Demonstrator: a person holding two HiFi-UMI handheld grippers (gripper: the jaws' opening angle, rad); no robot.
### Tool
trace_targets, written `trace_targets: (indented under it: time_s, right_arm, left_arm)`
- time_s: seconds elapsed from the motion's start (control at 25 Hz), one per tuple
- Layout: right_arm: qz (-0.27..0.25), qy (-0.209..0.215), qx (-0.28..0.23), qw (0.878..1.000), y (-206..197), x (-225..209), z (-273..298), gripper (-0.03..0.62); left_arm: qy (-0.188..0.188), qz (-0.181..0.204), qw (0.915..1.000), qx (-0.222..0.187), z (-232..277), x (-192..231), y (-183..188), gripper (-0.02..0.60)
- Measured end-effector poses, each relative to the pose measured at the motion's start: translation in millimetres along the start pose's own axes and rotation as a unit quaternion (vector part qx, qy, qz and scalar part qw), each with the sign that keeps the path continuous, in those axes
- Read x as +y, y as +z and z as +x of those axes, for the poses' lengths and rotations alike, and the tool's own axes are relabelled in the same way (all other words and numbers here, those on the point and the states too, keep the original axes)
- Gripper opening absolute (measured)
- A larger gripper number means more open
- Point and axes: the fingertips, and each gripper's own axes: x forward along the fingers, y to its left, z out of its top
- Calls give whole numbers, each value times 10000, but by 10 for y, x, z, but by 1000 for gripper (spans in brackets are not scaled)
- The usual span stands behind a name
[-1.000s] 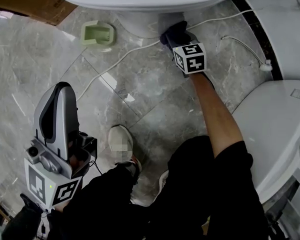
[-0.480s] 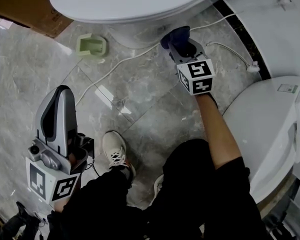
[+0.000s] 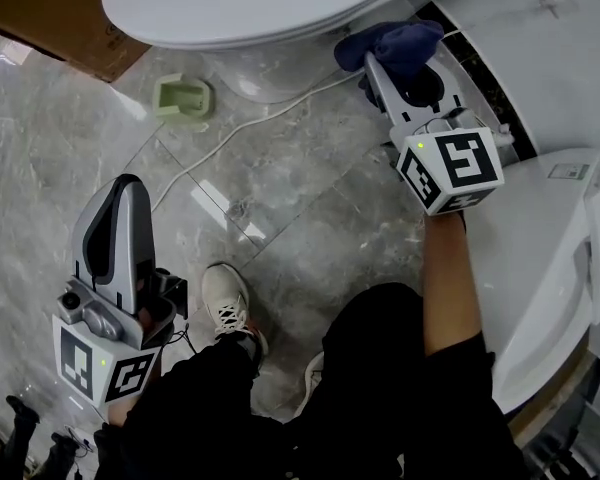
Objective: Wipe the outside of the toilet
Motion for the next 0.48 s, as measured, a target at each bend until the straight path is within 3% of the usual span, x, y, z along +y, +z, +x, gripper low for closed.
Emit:
trace_targets:
  time_s: [0.2, 0.48]
  right_arm:
    - [-229, 119, -210, 9994, 301, 62, 124, 115]
    - [-157, 163, -385, 9990, 265, 63, 233, 117]
  left_arm:
    - [-14, 29, 10000, 3, -6, -25, 3, 10]
    - [28, -29, 10000, 6, -53, 50, -8, 10]
